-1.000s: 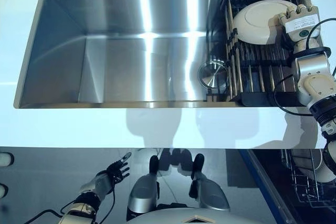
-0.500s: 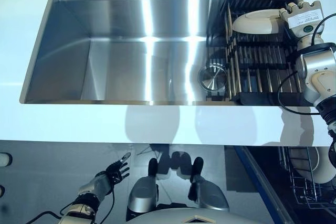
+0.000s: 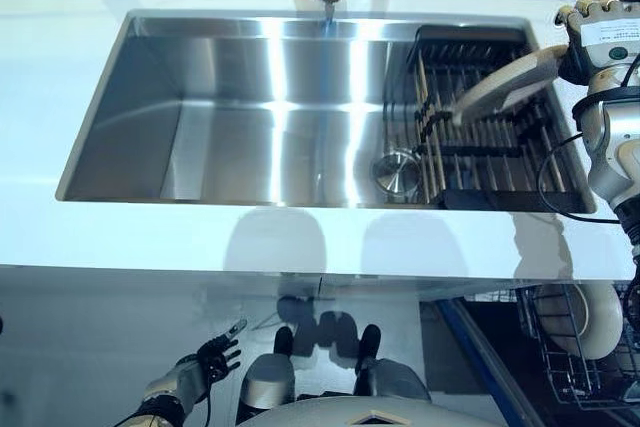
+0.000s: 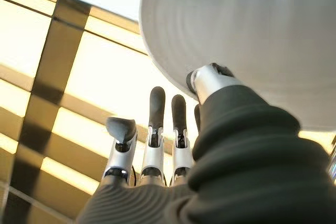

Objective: Take plates into dishwasher

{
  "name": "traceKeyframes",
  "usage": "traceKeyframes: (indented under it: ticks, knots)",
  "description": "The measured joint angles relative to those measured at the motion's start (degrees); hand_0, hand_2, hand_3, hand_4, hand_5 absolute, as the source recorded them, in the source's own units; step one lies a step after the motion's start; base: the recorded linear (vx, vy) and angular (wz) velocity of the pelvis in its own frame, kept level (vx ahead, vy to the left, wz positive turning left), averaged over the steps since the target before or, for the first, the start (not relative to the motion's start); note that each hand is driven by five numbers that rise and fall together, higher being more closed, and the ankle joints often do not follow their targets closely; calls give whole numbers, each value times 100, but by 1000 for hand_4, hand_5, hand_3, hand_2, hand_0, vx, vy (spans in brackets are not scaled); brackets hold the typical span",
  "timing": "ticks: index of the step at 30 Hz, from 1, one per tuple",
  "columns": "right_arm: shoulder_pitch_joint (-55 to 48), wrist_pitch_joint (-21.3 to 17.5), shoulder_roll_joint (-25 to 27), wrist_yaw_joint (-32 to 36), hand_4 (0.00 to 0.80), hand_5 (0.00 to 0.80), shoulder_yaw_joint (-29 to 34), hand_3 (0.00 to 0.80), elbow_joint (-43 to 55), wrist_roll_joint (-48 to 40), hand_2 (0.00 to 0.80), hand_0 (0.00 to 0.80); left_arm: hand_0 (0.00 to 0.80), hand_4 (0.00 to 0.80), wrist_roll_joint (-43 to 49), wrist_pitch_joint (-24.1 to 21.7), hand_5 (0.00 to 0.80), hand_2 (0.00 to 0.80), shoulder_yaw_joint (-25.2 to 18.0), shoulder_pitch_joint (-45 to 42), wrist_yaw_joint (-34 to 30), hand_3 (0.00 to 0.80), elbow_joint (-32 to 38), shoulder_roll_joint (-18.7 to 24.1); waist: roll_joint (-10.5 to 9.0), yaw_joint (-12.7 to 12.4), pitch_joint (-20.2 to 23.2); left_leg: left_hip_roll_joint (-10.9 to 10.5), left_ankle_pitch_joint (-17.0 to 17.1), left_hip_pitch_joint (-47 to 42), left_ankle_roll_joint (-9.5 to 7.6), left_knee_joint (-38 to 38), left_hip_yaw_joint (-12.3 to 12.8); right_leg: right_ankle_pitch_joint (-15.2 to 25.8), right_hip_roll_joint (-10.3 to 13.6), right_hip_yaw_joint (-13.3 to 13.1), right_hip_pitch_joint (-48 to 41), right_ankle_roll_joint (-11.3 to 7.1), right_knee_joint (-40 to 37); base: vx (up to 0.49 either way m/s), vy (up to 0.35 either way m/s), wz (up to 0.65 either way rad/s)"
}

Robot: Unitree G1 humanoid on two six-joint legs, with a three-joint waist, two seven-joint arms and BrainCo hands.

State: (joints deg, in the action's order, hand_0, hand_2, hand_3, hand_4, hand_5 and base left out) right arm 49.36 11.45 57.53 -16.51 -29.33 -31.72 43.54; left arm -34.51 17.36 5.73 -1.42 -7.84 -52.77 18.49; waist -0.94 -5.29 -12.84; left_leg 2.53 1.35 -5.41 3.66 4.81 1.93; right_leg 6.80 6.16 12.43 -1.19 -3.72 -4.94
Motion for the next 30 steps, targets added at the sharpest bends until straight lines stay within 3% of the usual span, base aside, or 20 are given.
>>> traceKeyframes:
  ticks: [7, 19, 20, 21, 26, 30]
  knots:
    - [-7, -72, 221, -44, 800, 800, 132, 800, 73, -343, 800, 800, 0, 0, 0, 105, 0, 0, -24, -87, -7, 0, -22, 5, -1, 54, 409, 7, -8, -116, -2, 5, 92, 0, -7, -75, -79, 3, -18, 45, 42, -5]
    - [-11, -386, 550, 183, 800, 800, 198, 800, 139, -832, 800, 800, 0, 0, 6, 213, 0, 0, -23, -183, -90, 0, -106, -1, 4, 292, 735, 18, -31, -259, -35, 7, 131, -13, -20, -137, -213, -18, -22, 16, 16, -2]
    - [-29, -394, 550, 310, 455, 455, 200, 455, 140, -957, 455, 455, 0, 0, 6, 219, 0, 0, -23, -183, -101, 0, -109, -1, 4, 289, 735, 20, -34, -299, -32, 7, 134, -14, -23, -140, -243, -18, -23, 0, 0, 0]
    - [-56, -400, 550, 483, 0, 0, 200, 0, 142, -1139, 0, 0, 0, 0, 7, 222, 0, 0, -23, -183, -115, 0, -112, -1, -1, 285, 749, 24, -49, -303, -30, 21, 139, -17, -24, -144, -254, -16, -23, 0, 0, 0]
    - [-309, -317, 468, 1629, 0, 0, 420, 0, 196, -2288, 0, 0, 0, 0, 8, 278, 0, 0, -22, -190, -119, 0, -151, 1, -21, 290, 769, 29, -60, -303, -31, 25, 149, -16, -33, -165, -249, -14, -23, 0, 0, 0]
    - [-321, -311, 199, 2402, 0, 0, 436, 0, 164, -2530, 0, 0, 0, 0, 8, 333, 0, 0, -23, -187, -116, 0, -159, 2, -30, 290, 775, 41, -57, -325, -27, 8, 210, -13, -50, -202, -252, -11, -23, 8, -4, -6]
